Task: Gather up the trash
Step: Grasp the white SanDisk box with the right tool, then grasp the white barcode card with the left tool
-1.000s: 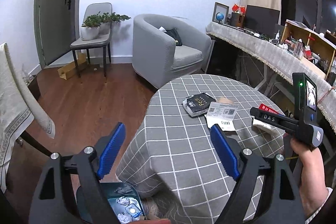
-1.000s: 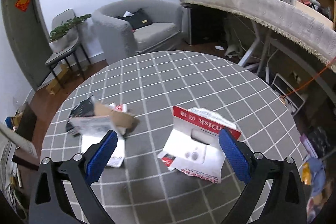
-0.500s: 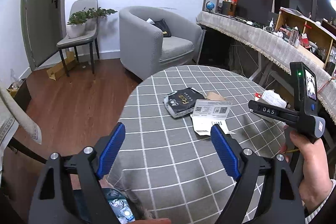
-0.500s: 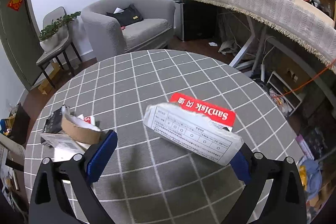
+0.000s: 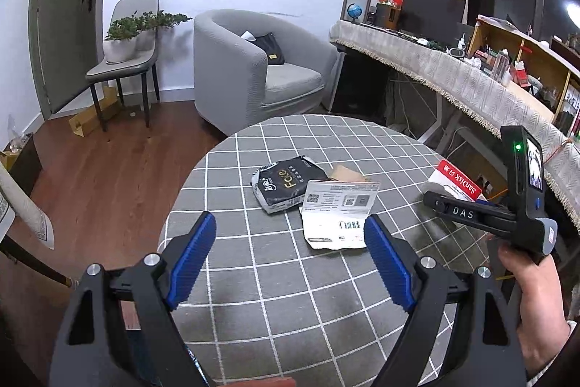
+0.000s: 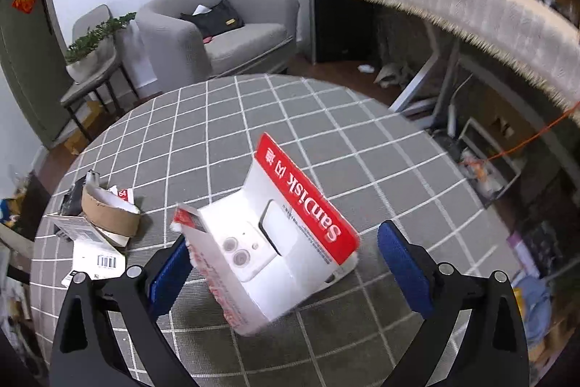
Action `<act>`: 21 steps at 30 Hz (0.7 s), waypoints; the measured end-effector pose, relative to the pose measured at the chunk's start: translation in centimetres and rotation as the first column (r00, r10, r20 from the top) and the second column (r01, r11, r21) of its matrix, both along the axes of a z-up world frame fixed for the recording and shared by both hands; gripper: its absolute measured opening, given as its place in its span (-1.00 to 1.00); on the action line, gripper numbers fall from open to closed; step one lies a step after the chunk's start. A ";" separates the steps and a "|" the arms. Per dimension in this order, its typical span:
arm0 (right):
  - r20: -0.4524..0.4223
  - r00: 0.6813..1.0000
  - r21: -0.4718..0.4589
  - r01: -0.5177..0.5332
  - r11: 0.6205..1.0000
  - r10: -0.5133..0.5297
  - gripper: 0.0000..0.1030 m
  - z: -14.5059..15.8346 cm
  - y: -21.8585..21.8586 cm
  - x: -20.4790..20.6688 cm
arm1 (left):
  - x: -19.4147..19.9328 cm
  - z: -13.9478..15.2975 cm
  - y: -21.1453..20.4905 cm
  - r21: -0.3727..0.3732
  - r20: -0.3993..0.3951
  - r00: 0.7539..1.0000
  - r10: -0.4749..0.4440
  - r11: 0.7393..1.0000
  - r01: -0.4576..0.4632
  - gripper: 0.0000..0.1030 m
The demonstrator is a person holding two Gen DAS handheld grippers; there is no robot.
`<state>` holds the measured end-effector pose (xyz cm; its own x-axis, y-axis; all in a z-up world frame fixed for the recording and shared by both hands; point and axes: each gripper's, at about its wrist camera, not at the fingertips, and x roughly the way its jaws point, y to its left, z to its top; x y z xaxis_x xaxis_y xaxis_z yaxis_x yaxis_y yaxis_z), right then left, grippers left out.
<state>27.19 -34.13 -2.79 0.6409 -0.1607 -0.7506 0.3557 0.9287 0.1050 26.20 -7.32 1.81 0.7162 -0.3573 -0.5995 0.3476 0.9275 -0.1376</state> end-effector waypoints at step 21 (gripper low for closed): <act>0.032 0.956 0.053 -0.294 0.954 0.293 -0.25 0.2 1.0 1.7 | 2.1 -2.6 -4.2 0.019 -0.056 0.998 -0.029 0.999 0.030 0.67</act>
<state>28.89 -33.12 -2.60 0.6709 0.0795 -0.7373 0.0653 0.9840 0.1655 28.35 -11.48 -0.76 0.6711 -0.3657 -0.6449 0.3671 0.9197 -0.1395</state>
